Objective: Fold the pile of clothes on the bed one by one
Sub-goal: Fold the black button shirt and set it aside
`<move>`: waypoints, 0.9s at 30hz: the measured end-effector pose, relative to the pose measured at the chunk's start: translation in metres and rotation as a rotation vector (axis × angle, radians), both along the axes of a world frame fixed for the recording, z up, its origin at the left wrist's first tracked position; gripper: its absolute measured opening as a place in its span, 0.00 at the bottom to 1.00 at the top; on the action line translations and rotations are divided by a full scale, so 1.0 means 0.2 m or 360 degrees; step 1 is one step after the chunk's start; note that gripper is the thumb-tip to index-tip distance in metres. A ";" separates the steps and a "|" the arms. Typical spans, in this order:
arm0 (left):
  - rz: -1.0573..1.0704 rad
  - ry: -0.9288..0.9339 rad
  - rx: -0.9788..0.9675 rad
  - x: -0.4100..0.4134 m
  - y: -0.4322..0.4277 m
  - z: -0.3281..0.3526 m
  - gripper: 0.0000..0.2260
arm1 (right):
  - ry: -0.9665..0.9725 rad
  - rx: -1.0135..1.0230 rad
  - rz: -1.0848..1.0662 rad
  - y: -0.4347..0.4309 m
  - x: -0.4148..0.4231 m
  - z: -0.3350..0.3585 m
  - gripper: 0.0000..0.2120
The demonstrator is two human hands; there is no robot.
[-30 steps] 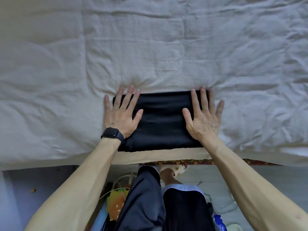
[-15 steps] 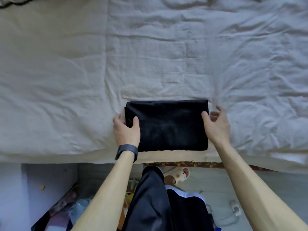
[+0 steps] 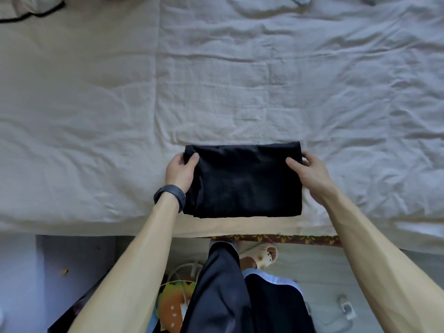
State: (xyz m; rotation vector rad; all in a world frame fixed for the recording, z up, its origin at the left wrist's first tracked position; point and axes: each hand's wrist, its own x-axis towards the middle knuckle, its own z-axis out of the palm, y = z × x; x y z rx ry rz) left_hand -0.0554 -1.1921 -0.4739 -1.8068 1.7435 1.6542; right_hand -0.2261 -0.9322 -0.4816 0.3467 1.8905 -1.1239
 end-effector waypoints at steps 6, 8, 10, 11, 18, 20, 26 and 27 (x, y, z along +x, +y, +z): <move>-0.0047 0.0079 -0.0005 -0.07 -0.06 0.01 0.05 | 0.0051 -0.0007 -0.0054 0.01 -0.02 0.02 0.11; -0.0007 0.0152 0.0029 -0.06 -0.07 0.02 0.03 | 0.0077 -0.0038 -0.0085 0.00 -0.02 0.05 0.09; -0.0026 0.0223 0.0022 -0.05 -0.06 0.06 0.03 | 0.0110 -0.0090 -0.0106 0.01 -0.01 0.10 0.09; -0.0027 0.0265 0.0001 -0.05 -0.05 0.09 0.03 | 0.0135 -0.0125 -0.0109 0.03 -0.01 0.14 0.09; -0.0152 0.0666 -0.0178 -0.20 0.08 0.58 0.05 | 0.0542 -0.0351 -0.0214 0.24 -0.03 0.64 0.08; -0.0214 0.0812 -0.0209 -0.30 0.14 0.79 0.05 | 0.0711 -0.0375 -0.0272 0.34 -0.06 0.84 0.08; -0.0435 0.1281 -0.0283 -0.60 0.46 1.61 0.05 | 0.1213 -0.0484 -0.0423 0.72 -0.13 1.68 0.10; -0.0478 0.1348 -0.0288 -0.65 0.52 1.75 0.06 | 0.1289 -0.0496 -0.0433 0.80 -0.14 1.82 0.10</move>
